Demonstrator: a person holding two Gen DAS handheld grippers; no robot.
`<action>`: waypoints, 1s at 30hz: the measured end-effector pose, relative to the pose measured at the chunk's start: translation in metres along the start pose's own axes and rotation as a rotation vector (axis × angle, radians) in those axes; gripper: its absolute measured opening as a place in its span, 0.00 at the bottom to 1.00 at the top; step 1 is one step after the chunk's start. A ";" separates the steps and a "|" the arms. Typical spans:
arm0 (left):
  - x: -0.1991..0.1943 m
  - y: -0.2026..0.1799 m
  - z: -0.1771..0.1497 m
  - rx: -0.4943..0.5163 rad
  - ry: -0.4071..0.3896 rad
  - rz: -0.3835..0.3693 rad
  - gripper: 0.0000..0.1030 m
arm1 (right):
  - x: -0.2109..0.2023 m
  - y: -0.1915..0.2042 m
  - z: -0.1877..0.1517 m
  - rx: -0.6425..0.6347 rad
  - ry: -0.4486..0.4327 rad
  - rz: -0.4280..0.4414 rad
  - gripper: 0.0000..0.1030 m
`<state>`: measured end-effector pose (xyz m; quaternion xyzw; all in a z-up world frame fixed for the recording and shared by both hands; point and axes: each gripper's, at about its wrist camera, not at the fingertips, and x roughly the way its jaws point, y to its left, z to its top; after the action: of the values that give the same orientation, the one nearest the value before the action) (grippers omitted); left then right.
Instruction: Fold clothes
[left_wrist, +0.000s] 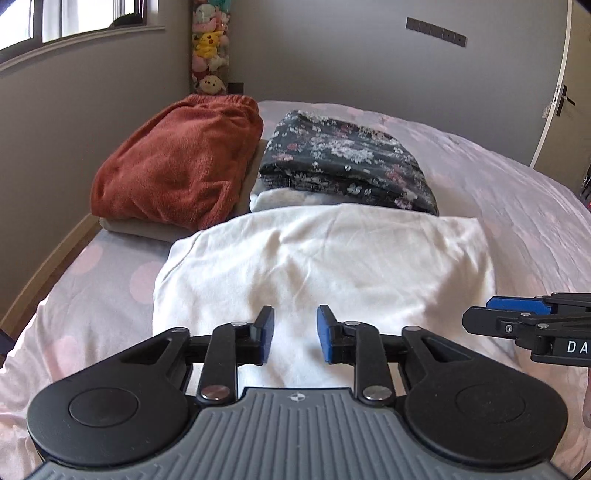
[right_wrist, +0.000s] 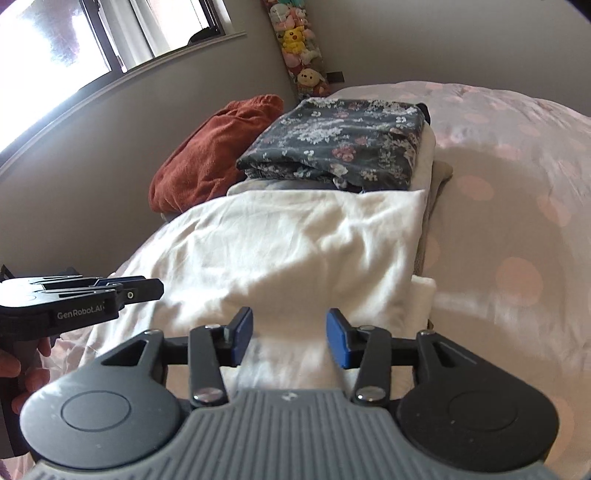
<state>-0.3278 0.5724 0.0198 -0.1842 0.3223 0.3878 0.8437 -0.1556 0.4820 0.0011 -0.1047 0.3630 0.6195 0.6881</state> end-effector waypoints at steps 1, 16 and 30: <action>-0.009 -0.004 0.001 -0.005 -0.019 0.008 0.35 | -0.008 0.003 0.000 0.004 -0.012 0.005 0.50; -0.113 -0.045 -0.021 -0.040 -0.141 0.091 0.58 | -0.114 0.038 -0.022 -0.039 -0.108 0.008 0.85; -0.162 -0.063 -0.067 -0.065 -0.205 0.188 0.74 | -0.167 0.060 -0.062 -0.080 -0.180 -0.029 0.94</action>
<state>-0.3857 0.4089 0.0862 -0.1400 0.2374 0.4923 0.8256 -0.2287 0.3286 0.0804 -0.0813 0.2732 0.6303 0.7222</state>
